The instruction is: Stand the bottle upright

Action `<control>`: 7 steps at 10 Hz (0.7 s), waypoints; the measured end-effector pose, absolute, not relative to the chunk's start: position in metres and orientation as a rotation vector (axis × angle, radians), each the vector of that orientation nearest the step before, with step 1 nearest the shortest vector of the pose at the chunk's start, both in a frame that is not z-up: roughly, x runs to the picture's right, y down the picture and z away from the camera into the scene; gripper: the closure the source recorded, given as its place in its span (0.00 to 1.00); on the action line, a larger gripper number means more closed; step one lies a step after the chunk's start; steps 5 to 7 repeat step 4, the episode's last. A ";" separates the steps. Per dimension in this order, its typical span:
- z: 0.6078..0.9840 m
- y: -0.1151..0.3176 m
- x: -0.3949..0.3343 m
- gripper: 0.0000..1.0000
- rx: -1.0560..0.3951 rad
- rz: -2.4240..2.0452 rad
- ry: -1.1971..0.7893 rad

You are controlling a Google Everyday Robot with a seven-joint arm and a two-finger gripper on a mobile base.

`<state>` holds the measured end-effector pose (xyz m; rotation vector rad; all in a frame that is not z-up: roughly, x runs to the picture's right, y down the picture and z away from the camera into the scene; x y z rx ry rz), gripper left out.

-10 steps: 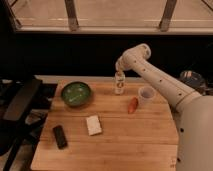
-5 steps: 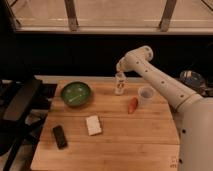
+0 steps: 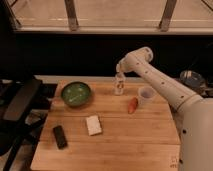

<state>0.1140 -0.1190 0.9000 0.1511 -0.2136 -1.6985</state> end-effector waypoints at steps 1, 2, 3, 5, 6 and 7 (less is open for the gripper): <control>0.900 -0.119 0.115 0.23 0.143 -1.698 -0.218; 0.900 -0.119 0.115 0.23 0.143 -1.699 -0.219; 0.900 -0.120 0.111 0.23 0.149 -1.701 -0.220; 0.900 -0.120 0.111 0.24 0.150 -1.703 -0.218; 0.900 -0.120 0.111 0.24 0.150 -1.703 -0.218; 0.900 -0.120 0.111 0.24 0.150 -1.703 -0.218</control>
